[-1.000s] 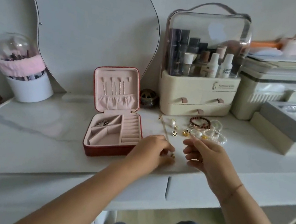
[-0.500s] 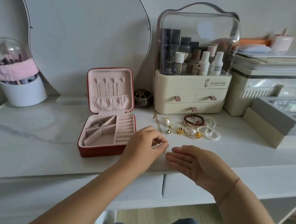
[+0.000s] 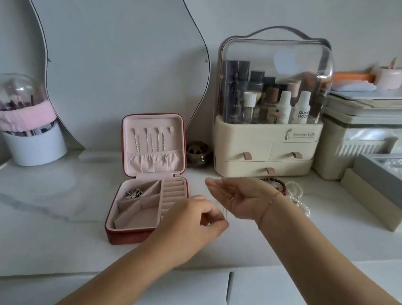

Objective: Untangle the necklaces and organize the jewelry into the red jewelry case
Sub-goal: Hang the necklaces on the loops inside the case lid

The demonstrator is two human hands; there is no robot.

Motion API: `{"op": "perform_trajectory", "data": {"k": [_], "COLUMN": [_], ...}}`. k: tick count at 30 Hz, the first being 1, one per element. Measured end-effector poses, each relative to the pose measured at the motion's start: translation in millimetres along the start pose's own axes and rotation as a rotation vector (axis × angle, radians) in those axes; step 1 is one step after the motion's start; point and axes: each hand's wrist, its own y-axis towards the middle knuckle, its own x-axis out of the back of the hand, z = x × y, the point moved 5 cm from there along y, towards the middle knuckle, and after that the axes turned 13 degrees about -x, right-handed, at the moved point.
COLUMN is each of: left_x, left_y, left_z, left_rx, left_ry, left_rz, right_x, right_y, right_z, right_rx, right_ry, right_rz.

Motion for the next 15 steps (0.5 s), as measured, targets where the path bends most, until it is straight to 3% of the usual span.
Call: {"op": "perform_trajectory", "data": {"k": [5,8,15], "left_x": [32,39,42], "left_y": [21,34,66], "left_z": [36,51,53], "left_rx": [0.336,0.450,0.407], "left_ry": [-0.342,-0.498,-0.615], "left_rz": [-0.256,-0.305,-0.258], "right_x": [-21,-28,-51], "right_y": [1,1,-2], "right_z": [10,18,29], "right_rx": [0.108,0.210,0.261], "right_ry": [-0.027,-0.072,-0.261], "right_rz": [0.066,0.098,0.163]}}
